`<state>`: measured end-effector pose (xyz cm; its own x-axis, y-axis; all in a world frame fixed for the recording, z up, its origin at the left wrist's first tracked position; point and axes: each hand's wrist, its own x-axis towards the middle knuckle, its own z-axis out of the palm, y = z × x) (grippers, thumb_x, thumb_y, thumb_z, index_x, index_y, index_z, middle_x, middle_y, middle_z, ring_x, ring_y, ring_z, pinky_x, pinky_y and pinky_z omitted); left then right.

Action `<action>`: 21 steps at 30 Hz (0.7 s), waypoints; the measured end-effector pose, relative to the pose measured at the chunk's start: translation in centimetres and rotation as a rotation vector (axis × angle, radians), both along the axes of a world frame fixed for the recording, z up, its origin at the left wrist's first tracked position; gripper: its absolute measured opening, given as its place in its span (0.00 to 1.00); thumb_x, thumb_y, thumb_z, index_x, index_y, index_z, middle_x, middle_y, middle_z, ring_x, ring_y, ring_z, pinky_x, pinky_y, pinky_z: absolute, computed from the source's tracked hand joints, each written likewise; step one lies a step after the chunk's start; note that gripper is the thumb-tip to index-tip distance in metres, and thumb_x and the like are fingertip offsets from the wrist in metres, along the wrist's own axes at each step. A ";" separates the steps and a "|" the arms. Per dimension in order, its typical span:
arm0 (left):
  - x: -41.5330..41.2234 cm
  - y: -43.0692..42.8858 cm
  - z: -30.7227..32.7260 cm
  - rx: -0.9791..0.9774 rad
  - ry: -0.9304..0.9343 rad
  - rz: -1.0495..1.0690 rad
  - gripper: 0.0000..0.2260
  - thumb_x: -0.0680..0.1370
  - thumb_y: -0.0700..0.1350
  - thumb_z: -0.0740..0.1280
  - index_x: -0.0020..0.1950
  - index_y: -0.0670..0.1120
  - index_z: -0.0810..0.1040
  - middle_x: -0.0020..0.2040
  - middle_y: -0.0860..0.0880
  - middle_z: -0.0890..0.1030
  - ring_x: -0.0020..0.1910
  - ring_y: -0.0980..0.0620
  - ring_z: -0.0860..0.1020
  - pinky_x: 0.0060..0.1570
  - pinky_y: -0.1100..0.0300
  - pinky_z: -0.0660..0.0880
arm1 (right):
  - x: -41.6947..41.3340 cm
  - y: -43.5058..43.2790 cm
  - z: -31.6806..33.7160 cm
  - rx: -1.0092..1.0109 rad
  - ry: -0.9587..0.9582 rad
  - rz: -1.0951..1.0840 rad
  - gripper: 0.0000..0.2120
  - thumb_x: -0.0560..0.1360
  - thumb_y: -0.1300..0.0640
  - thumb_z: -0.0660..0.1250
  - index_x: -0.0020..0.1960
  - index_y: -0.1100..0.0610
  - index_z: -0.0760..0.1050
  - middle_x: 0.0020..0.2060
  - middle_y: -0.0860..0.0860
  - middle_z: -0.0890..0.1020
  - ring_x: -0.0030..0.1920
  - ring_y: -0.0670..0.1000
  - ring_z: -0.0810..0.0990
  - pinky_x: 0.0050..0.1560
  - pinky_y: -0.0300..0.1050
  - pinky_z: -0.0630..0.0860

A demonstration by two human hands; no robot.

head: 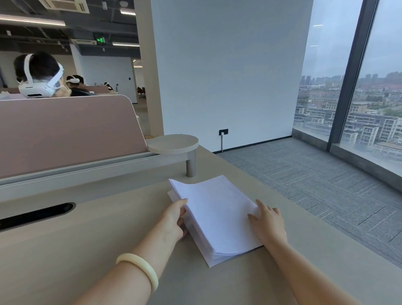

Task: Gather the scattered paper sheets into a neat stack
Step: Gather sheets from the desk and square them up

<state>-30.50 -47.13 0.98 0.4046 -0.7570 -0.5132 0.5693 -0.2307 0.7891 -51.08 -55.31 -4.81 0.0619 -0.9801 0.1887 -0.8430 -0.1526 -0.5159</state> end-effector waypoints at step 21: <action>-0.6 -0.9 0.1 -0.068 -0.049 -0.001 0.13 0.76 0.45 0.66 0.59 0.45 0.77 0.49 0.51 0.79 0.54 0.44 0.71 0.49 0.47 0.69 | 0.0 -0.4 -0.4 0.004 -0.027 -0.010 0.25 0.78 0.50 0.59 0.74 0.52 0.60 0.65 0.50 0.75 0.67 0.56 0.66 0.63 0.52 0.68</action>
<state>-31.15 -48.06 1.06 0.4271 -0.7897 -0.4405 0.5294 -0.1766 0.8298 -51.08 -55.71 -5.18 0.0474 -0.9813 0.1863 -0.8304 -0.1424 -0.5387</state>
